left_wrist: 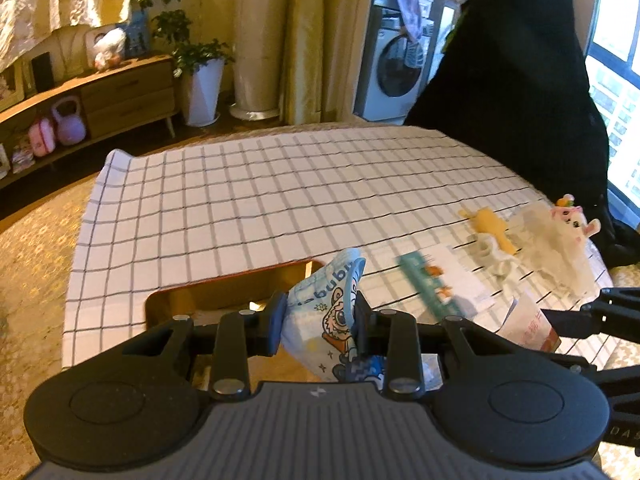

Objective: Organize soft objects
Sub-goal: 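Carry the labubu packet and pink sachet into the tin box and open both tools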

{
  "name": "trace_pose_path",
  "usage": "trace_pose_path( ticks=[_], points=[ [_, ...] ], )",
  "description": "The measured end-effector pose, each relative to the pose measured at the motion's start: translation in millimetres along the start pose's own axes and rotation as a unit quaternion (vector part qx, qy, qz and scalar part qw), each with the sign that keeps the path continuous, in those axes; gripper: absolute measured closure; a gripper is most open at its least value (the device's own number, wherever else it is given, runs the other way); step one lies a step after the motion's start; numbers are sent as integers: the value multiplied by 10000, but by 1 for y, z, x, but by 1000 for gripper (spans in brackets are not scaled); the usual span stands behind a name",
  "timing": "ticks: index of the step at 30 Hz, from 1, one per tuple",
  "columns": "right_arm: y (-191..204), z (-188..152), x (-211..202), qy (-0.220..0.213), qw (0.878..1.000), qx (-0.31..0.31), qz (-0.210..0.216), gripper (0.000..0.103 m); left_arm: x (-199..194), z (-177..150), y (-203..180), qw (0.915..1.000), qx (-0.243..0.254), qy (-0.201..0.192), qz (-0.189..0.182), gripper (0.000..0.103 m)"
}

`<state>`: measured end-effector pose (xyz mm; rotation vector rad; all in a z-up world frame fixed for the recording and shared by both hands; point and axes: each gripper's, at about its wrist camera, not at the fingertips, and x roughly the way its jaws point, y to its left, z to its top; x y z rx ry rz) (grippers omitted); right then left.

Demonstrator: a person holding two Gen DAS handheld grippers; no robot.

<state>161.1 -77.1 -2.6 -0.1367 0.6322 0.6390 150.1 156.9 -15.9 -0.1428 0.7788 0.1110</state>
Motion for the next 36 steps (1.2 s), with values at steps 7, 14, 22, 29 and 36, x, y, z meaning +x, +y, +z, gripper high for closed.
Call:
trace_pose_path(
  ticks=[7, 14, 22, 29, 36],
  points=[
    [18, 9, 29, 220, 9995, -124, 177, 70, 7, -17, 25, 9997, 44, 203, 106, 70],
    [32, 21, 64, 444, 9985, -231, 208, 70, 19, -38, 34, 9986, 239, 426, 178, 70],
    [40, 33, 105, 689, 9970, -206, 275, 70, 30, -56, 36, 9972, 459, 535, 257, 70],
    [56, 36, 135, 1006, 9934, -495, 258, 69, 43, -64, 40, 9962, 491, 651, 309, 70],
    [62, 30, 151, 1248, 9904, -538, 261, 68, 53, -67, 46, 9961, 425, 702, 323, 70]
  ],
)
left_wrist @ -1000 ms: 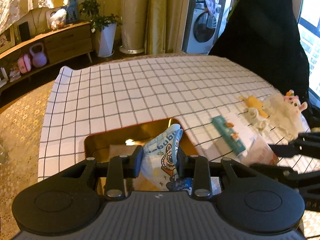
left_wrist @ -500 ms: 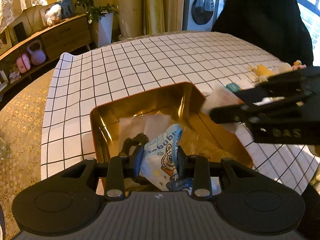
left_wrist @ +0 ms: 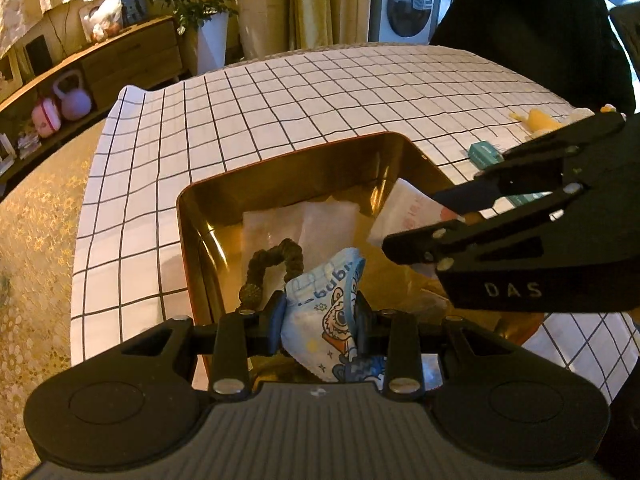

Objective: Organize soft objects
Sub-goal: 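Carry the labubu packet and pink sachet into the tin box and open both tools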

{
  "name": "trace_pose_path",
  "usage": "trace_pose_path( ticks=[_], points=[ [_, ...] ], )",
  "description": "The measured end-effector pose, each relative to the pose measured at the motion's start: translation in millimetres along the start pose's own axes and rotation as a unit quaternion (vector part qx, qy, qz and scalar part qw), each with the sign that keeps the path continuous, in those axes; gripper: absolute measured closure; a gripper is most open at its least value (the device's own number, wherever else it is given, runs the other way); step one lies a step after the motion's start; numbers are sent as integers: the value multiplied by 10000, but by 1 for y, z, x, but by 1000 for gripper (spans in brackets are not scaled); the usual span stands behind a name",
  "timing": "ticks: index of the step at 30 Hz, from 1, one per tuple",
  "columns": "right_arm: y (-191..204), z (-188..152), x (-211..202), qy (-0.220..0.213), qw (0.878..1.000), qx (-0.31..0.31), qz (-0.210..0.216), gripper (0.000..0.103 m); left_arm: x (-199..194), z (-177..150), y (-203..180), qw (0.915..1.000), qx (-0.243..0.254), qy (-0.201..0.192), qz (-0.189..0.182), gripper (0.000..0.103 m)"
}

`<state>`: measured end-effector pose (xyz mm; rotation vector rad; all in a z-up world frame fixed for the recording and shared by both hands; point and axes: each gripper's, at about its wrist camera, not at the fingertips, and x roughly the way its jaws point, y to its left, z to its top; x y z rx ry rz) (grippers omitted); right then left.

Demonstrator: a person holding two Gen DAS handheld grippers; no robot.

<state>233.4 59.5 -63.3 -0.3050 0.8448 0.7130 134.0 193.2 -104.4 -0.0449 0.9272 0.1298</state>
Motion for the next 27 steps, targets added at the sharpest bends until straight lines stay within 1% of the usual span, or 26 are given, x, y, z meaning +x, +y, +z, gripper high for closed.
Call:
trace_pose_path(
  ticks=[9, 13, 14, 15, 16, 18, 20, 24, 27],
  points=[
    [-2, -3, 7, 140, 9998, 82, 86, 63, 10, 0, 0, 10000, 20, 73, -40, 69],
    [-3, -5, 5, 108, 9997, 143, 135, 60, 10, 0, -1, 10000, 29, 60, -33, 67],
    [-3, -5, 5, 99, 9997, 163, 168, 59, 10, 0, -1, 10000, 30, 61, -27, 65],
    [-4, -5, 3, 89, 9996, 197, 180, 57, 10, 0, -2, 10000, 24, 62, -24, 61],
    [-4, -6, 2, 81, 9995, 239, 197, 54, 9, 0, -1, 10000, -5, 55, -34, 58],
    [-6, -6, -1, 43, 9991, 320, 281, 52, 7, -1, -2, 10000, -35, 23, -33, 43],
    [-5, -7, -4, 3, 9990, 335, 285, 51, 5, -1, -3, 10000, -26, -28, 4, 38],
    [-7, -8, -14, -113, 9985, 415, 328, 50, -2, -1, -4, 10000, -40, -63, 18, 36],
    [-9, -8, -25, -228, 9979, 469, 378, 49, -9, -1, -5, 9999, -52, -137, 42, 30]
  ],
)
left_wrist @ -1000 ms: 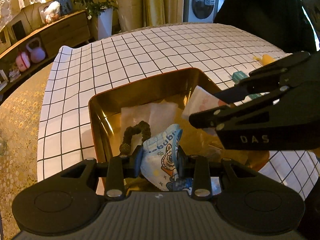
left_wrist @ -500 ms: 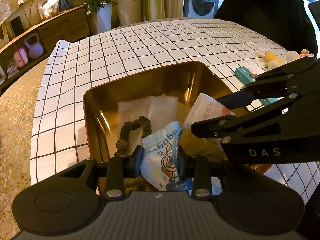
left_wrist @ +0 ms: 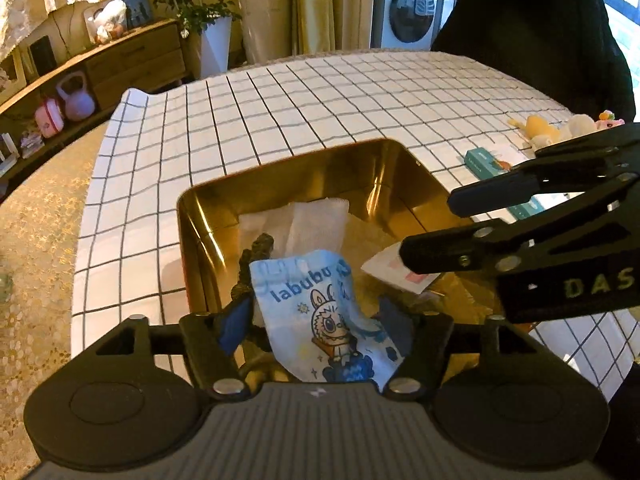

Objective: Organize soft objects
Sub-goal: 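Carry the labubu packet and pink sachet into the tin box and open both tools, then move both tools back toward the yellow plush duck and white cloth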

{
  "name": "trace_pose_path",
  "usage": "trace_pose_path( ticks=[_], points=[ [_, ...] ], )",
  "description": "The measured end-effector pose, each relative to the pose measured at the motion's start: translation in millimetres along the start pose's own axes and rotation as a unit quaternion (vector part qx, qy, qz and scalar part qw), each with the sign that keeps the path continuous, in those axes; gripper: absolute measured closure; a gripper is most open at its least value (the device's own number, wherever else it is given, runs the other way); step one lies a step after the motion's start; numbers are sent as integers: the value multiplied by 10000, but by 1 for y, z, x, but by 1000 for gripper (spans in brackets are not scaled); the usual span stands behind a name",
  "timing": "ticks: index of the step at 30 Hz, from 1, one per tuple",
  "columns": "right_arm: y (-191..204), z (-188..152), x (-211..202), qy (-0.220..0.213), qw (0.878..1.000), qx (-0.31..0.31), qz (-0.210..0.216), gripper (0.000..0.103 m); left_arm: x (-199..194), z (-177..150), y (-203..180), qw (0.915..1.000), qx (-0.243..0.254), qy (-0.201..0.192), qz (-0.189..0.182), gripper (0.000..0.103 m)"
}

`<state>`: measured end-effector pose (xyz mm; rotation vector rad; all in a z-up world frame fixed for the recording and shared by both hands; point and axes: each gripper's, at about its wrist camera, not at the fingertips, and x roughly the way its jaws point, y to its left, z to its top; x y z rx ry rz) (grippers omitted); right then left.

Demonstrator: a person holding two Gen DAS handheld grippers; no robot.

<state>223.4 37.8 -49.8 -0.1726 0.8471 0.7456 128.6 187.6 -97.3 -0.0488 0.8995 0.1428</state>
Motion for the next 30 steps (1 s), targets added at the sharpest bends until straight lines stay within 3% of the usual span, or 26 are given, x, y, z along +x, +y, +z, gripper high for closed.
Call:
trace_pose_path(
  ticks=[13, 24, 27, 30],
  points=[
    [-5, -4, -65, -658, 9976, 117, 200, 44, -48, 14, -23, 9986, 167, -505, 43, 30],
    [-16, -24, -124, -1264, 9919, 97, 98, 39, -75, 30, -59, 9953, 405, -876, -101, 30],
    [-23, -33, -139, -1391, 9902, 124, 32, 39, -79, 33, -72, 9945, 431, -928, -222, 22],
    [-32, -43, -153, -1488, 9887, 188, -46, 39, -80, 37, -85, 9936, 455, -998, -276, 22]
  ],
)
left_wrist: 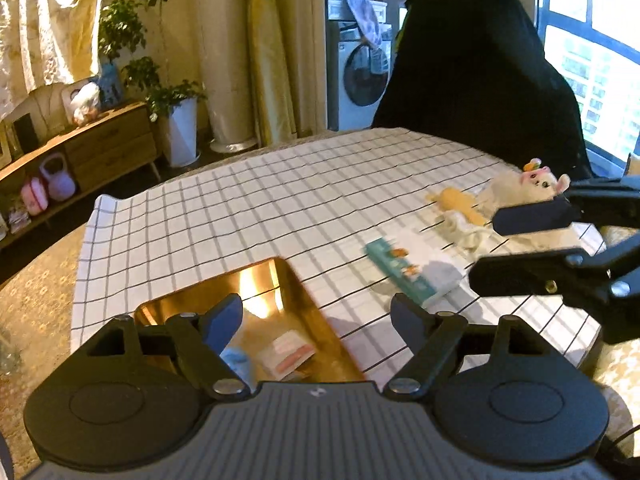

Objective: Organize soft objects
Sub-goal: 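Move both tools back toward the yellow plush duck and white cloth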

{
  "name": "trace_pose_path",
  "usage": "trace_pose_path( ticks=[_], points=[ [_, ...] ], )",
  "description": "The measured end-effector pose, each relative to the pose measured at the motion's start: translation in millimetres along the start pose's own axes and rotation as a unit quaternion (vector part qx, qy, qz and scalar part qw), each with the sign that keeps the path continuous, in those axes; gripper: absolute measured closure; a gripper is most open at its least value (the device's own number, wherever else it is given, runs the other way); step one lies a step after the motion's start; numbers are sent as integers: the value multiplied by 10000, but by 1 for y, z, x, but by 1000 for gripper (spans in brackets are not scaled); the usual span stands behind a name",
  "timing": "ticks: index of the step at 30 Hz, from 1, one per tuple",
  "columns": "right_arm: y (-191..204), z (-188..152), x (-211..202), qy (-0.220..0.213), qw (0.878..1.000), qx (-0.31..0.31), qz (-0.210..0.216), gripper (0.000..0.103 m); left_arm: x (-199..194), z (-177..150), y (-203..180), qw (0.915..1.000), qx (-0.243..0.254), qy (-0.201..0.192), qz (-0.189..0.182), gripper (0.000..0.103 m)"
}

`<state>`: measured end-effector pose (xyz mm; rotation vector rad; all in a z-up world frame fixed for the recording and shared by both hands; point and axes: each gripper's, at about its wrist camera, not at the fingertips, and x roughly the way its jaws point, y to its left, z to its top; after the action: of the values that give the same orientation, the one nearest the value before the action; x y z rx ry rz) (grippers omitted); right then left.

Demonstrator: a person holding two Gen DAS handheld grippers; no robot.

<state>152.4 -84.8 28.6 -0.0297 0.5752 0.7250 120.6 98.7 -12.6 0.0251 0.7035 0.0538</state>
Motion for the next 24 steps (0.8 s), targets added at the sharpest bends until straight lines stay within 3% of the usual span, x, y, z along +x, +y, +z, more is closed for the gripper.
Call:
trace_pose_path(
  ticks=[10, 19, 24],
  points=[
    [-40, -24, -50, -242, 9982, 167, -516, 26, 10, 18, -51, 9990, 48, -174, -416, 18],
    [-78, -40, -75, -321, 9946, 527, -839, 18, 31, 28, -92, 9968, -76, -233, -763, 6],
    [-104, -43, -84, -322, 9913, 689, -1077, 14, 50, 33, -107, 9961, -199, -133, -845, 5]
  ],
)
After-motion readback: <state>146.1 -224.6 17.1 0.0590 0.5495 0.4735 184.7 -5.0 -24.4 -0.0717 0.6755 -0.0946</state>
